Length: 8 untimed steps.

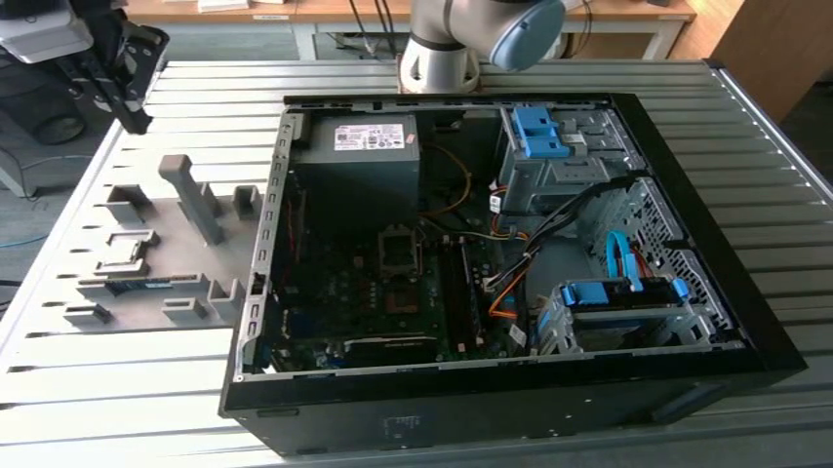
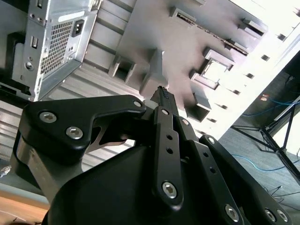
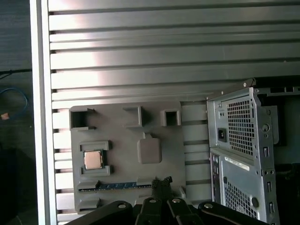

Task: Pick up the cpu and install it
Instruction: 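Reach for the cpu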

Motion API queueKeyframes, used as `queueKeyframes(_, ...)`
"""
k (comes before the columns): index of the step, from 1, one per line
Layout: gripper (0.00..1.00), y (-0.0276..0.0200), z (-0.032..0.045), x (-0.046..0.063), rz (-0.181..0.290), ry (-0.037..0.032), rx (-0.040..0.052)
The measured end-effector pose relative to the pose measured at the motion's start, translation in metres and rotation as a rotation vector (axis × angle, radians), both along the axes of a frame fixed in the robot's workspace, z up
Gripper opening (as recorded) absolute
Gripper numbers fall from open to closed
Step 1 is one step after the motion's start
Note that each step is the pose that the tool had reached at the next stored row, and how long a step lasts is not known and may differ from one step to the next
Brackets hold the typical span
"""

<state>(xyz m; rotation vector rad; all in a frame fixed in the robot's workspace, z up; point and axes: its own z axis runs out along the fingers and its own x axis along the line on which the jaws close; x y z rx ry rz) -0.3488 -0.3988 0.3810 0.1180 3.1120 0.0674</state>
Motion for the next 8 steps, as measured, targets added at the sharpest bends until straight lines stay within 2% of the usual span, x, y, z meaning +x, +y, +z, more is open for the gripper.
queueKeyframes(4,0.10,0.0000,-0.0059,-0.005,0.000,0.0009,0.0001)
queueKeyframes(8,0.10,0.0000,-0.0115,-0.012,0.001,0.0110,-0.0001)
